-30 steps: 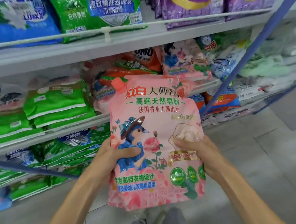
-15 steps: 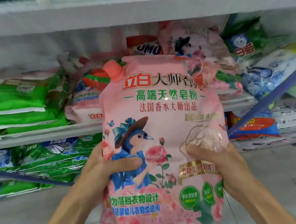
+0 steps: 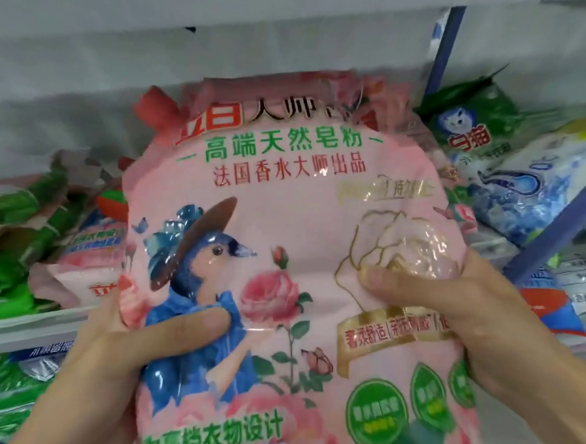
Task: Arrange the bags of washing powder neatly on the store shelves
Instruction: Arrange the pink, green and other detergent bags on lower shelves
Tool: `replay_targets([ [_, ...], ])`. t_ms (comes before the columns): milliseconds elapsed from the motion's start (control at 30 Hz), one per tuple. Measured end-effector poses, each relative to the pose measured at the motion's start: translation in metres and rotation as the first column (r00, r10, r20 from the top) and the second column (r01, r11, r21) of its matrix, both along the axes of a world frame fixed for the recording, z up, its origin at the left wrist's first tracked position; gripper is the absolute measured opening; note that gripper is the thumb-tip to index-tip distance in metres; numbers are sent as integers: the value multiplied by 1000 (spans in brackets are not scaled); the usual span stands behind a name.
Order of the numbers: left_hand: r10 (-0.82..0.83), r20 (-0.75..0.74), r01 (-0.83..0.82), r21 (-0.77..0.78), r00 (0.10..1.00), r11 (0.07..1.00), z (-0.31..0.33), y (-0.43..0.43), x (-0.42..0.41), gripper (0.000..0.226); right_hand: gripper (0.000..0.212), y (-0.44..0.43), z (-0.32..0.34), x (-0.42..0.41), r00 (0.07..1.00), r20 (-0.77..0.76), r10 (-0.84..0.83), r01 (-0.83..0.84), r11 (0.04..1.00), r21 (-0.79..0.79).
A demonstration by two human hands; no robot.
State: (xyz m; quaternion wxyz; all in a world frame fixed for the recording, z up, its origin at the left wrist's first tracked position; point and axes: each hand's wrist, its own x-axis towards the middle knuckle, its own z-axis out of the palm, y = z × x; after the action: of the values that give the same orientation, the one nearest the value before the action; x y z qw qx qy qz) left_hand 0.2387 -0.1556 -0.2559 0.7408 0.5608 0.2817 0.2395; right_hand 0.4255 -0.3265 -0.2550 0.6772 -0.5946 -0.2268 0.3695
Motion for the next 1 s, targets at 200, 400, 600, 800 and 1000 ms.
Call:
replay_targets([
  [200, -177, 49, 176, 29, 983, 984, 49, 33, 104, 26, 64, 32, 38, 102, 979, 143, -145, 144, 989, 18],
  [400, -91, -39, 96, 157, 995, 983, 40, 64, 184, 62, 7, 68, 27, 187, 975, 173, -137, 160, 978, -131],
  [600, 102, -251, -42, 231, 963, 972, 30, 28, 171, 78, 88, 56, 21, 198, 877, 272, -395, 454, 867, -204],
  [800, 212, -72, -185, 274, 975, 944, 30, 28, 223, 41, 43, 65, 36, 201, 785, 490, -378, 504, 850, -154],
  [1000, 149, -50, -124, 334, 988, 934, 16, 15, 208, 38, 58, 69, 37, 154, 460, 886, -48, 661, 685, -306],
])
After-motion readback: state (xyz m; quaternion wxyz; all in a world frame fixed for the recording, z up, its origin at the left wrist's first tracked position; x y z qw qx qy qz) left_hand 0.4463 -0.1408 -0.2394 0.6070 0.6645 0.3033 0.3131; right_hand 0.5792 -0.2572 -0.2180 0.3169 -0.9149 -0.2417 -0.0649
